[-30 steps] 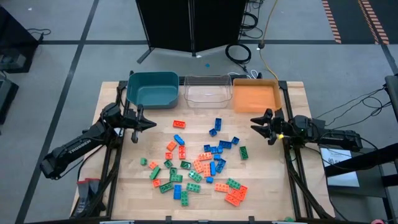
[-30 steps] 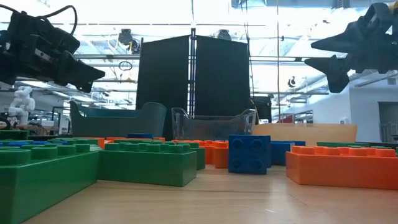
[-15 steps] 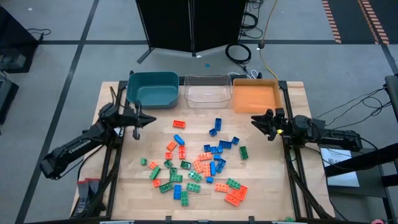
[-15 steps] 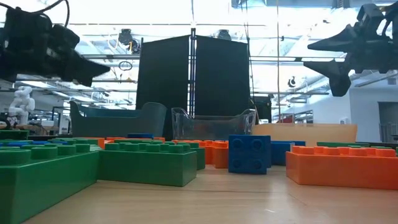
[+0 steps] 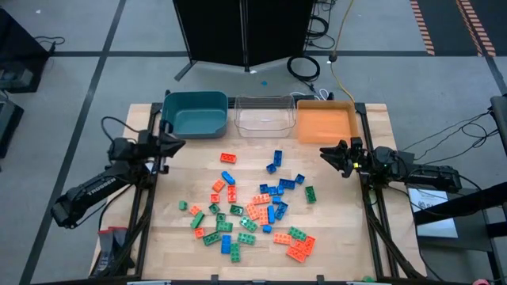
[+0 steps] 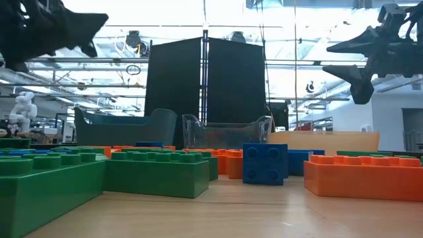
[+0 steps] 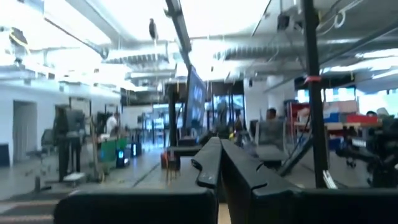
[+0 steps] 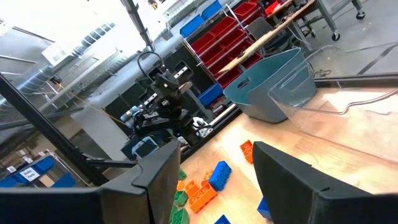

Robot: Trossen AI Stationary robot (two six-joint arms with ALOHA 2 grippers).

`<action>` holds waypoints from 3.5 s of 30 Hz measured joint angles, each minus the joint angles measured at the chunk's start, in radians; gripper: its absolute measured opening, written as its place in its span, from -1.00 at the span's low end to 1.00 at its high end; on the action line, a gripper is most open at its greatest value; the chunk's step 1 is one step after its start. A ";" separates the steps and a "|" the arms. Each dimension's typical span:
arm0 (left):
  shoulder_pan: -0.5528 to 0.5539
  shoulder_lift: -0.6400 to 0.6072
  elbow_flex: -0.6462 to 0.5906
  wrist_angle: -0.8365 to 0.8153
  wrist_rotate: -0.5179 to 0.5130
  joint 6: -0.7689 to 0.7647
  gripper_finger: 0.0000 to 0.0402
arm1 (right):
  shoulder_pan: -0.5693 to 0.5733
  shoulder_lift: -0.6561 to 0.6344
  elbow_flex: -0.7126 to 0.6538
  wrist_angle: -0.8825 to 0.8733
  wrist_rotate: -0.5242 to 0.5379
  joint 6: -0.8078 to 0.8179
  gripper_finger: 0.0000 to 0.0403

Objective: Sort blocks
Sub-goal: Put the green game piece into the blue bin

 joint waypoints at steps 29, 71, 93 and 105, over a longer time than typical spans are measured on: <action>-0.019 0.003 0.190 0.002 -0.293 -0.480 -0.92 | 0.000 0.000 0.000 0.297 0.109 -0.035 -0.01; -0.926 0.896 1.176 -1.703 -0.853 -0.370 -0.92 | 0.000 0.604 0.993 -0.776 0.044 -0.561 -0.01; -1.240 0.947 1.007 -1.954 -0.916 -1.304 -0.39 | 0.000 0.686 0.993 -0.867 0.014 -0.456 0.03; -1.260 0.971 0.855 -1.869 -0.779 -1.634 0.00 | 0.000 0.719 0.993 -0.892 0.014 -0.454 0.19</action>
